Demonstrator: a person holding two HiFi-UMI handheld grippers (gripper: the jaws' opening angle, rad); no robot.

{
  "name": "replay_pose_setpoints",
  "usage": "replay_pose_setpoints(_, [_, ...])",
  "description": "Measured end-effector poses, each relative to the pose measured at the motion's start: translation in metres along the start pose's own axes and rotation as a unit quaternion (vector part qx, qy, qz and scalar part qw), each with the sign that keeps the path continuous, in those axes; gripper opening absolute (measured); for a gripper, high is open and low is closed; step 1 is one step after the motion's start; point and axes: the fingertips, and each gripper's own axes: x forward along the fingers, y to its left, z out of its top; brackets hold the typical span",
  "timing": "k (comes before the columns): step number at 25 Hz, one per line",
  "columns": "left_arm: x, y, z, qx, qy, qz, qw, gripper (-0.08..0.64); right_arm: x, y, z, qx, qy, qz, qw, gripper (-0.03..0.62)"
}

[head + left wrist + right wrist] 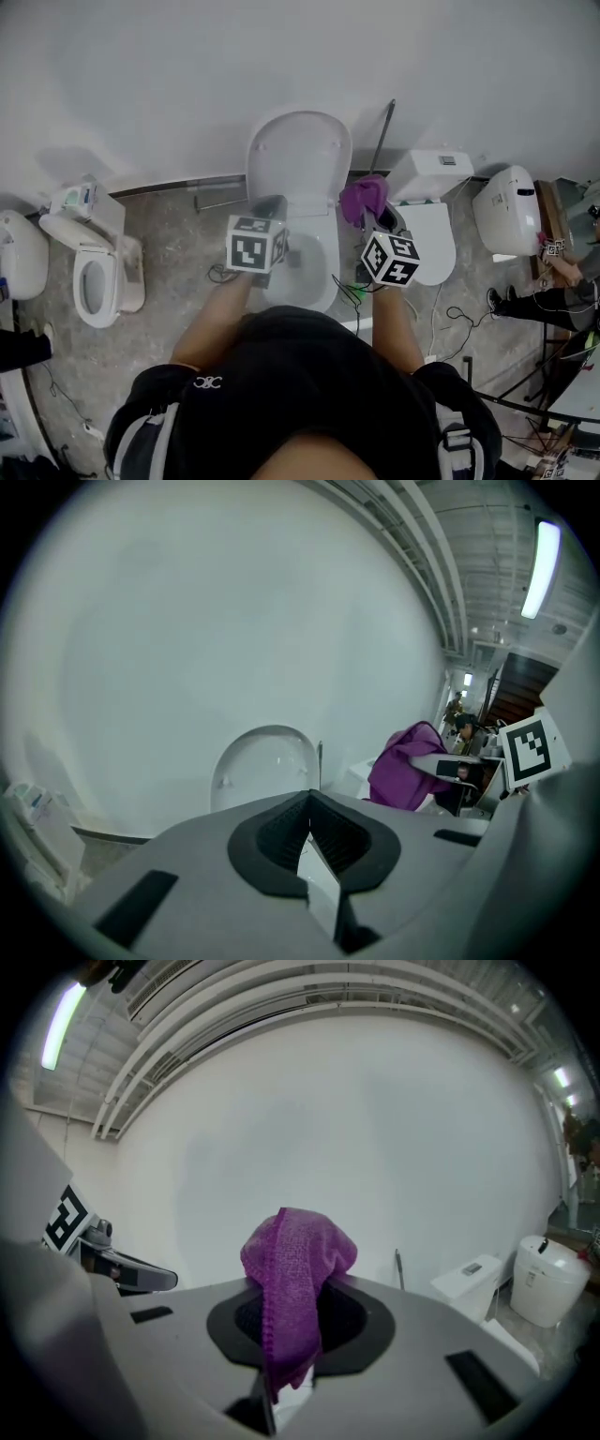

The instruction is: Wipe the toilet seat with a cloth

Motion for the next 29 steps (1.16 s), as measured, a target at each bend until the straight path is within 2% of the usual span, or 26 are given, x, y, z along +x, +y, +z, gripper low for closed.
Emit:
replay_pose_setpoints(5, [0.009,0.010,0.008,-0.004,0.004,0.005,1.0000,0.008,0.018,0.006,0.007,-0.004,0.017,0.002,1.000,0.063])
replay_pose_setpoints(13, [0.022,0.011,0.017,0.006,0.006,0.002,1.0000,0.008,0.028,0.016,0.020,-0.009,0.004,0.027,1.000,0.063])
replay_pose_setpoints(23, [0.025,0.012,0.011,0.015,0.021,-0.008,0.9996,0.008,0.029,0.027,0.010,0.000,0.011,0.031,0.999,0.063])
replay_pose_setpoints(29, [0.019,-0.007,0.001,0.017,0.037,-0.021,0.9989,0.008,0.012,0.019,0.002,0.008,0.028,0.021,0.999,0.063])
